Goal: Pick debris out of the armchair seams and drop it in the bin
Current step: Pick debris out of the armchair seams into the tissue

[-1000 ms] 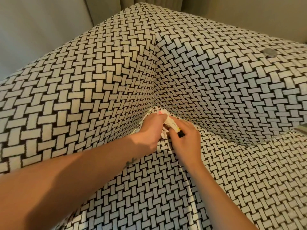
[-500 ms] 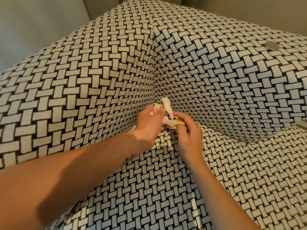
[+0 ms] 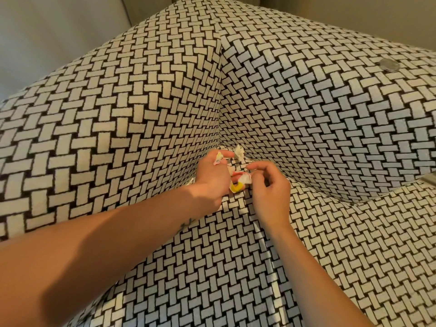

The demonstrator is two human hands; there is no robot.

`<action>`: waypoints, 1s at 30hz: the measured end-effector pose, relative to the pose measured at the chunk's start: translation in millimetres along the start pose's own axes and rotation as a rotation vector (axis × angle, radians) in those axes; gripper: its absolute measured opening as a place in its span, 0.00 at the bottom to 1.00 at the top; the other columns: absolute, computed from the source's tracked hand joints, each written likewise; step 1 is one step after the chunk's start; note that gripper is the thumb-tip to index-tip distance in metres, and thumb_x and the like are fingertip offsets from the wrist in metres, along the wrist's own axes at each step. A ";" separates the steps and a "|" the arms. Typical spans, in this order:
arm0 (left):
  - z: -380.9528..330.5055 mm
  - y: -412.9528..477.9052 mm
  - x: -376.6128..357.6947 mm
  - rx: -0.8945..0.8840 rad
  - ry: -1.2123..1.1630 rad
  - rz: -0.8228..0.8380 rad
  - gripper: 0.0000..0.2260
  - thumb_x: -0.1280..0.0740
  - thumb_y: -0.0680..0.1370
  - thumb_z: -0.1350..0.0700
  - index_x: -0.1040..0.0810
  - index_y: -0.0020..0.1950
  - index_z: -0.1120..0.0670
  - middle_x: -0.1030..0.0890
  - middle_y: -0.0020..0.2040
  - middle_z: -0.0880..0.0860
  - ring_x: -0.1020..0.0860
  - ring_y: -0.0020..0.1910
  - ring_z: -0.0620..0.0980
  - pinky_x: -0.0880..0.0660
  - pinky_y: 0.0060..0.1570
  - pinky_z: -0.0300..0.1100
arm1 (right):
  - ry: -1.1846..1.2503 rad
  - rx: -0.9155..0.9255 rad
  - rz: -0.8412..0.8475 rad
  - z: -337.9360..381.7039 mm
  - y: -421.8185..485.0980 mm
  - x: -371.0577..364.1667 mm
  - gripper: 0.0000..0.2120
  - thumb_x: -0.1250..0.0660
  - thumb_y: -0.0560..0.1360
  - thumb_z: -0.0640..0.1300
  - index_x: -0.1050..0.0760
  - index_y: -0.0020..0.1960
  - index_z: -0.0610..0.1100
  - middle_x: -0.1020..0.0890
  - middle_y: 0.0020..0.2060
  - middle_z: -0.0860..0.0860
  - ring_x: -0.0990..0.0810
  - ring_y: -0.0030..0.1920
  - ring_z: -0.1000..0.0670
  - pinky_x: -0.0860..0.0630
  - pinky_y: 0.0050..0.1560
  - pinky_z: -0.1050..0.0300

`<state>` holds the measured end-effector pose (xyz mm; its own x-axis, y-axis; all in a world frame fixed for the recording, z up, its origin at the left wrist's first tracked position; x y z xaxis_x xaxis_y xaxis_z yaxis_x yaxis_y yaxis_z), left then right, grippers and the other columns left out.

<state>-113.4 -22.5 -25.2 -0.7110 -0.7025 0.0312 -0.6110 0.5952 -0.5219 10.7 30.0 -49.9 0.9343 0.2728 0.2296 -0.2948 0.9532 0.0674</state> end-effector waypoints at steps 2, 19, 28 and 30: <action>-2.3 -0.2 2.3 -0.048 0.022 -0.022 0.16 0.47 0.86 0.62 0.21 0.52 0.52 0.19 0.47 0.57 0.22 0.32 0.51 0.24 0.27 0.39 | -0.008 -0.002 -0.001 -1.2 2.5 -2.7 0.11 0.38 0.80 0.37 0.21 0.51 0.50 0.18 0.36 0.50 0.24 0.33 0.52 0.27 0.34 0.51; -1.9 4.3 0.4 0.035 0.037 -0.037 0.13 0.44 0.80 0.64 0.22 0.48 0.52 0.20 0.51 0.55 0.23 0.49 0.54 0.26 0.51 0.49 | -0.438 0.147 0.024 -11.2 25.7 -18.2 0.10 0.38 0.82 0.53 0.22 0.57 0.49 0.19 0.50 0.57 0.24 0.52 0.54 0.23 0.53 0.48; -0.3 4.5 -1.2 0.009 0.075 0.035 0.15 0.45 0.80 0.63 0.20 0.56 0.52 0.21 0.60 0.53 0.24 0.61 0.53 0.26 0.64 0.51 | -0.419 0.330 0.295 6.8 -8.4 -20.4 0.10 0.39 0.83 0.45 0.21 0.60 0.49 0.21 0.54 0.60 0.28 0.58 0.58 0.34 0.58 0.69; -3.2 0.9 -7.1 -0.004 0.084 0.094 0.16 0.44 0.79 0.63 0.20 0.56 0.50 0.21 0.61 0.54 0.23 0.63 0.55 0.26 0.65 0.53 | -0.433 0.290 0.304 8.4 -9.3 -13.8 0.13 0.40 0.83 0.46 0.24 0.65 0.49 0.22 0.58 0.59 0.29 0.61 0.59 0.36 0.59 0.70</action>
<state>-110.1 -15.7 -23.1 -0.7918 -0.6084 0.0539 -0.5416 0.6584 -0.5226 -1.2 16.2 -45.6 0.6508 0.3918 0.6503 -0.6359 0.7493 0.1849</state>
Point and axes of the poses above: each hand's wrist, its own y-axis towards the middle knuckle, its own x-axis out of the back of the hand, z = x × y, the point moved 4 cm from there along y, towards the middle knuckle
